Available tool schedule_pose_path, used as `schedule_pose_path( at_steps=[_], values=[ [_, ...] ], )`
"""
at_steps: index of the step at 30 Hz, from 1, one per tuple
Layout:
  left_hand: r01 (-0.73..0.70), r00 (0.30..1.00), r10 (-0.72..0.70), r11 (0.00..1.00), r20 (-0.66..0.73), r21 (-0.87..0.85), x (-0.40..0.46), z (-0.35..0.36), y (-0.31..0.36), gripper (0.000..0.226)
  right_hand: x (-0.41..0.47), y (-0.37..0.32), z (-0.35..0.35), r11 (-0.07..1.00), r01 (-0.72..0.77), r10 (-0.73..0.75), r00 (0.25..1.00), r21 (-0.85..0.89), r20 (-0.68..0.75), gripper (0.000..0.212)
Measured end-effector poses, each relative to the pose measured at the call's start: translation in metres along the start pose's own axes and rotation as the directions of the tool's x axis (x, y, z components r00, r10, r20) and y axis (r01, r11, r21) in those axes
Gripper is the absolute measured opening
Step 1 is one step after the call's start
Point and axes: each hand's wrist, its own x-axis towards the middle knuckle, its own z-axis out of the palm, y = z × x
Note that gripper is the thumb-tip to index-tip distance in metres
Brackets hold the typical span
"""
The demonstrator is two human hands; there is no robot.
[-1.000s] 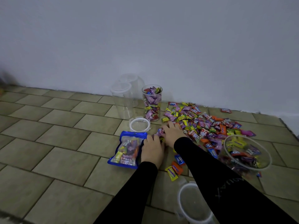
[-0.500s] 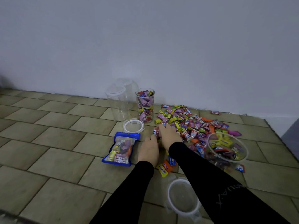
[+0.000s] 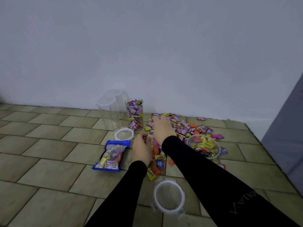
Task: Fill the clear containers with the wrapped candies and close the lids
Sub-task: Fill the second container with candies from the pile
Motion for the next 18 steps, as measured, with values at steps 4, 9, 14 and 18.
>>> schedule_pose_path(
  at_steps=[4,9,14,18],
  values=[
    [-0.078,0.996,0.07,0.987,-0.063,-0.142,-0.006,0.004,0.022,0.016,-0.004,0.006,-0.027,0.989,0.045,-0.033,0.996,0.142,-0.084,0.033],
    [-0.219,0.974,0.192,0.933,-0.12,-0.286,-0.028,0.012,0.062,0.011,-0.023,0.032,-0.071,0.919,0.064,0.011,0.982,0.389,-0.189,0.025],
    [-0.271,0.962,0.227,0.86,-0.153,-0.432,-0.055,0.022,0.093,0.011,-0.046,0.066,-0.096,0.8,0.148,0.086,0.931,0.582,-0.355,0.023],
    [-0.26,0.965,0.231,0.778,-0.124,-0.572,-0.079,0.034,0.107,0.01,-0.064,0.087,-0.095,0.663,0.182,0.208,0.887,0.726,-0.413,0.02]
  ],
)
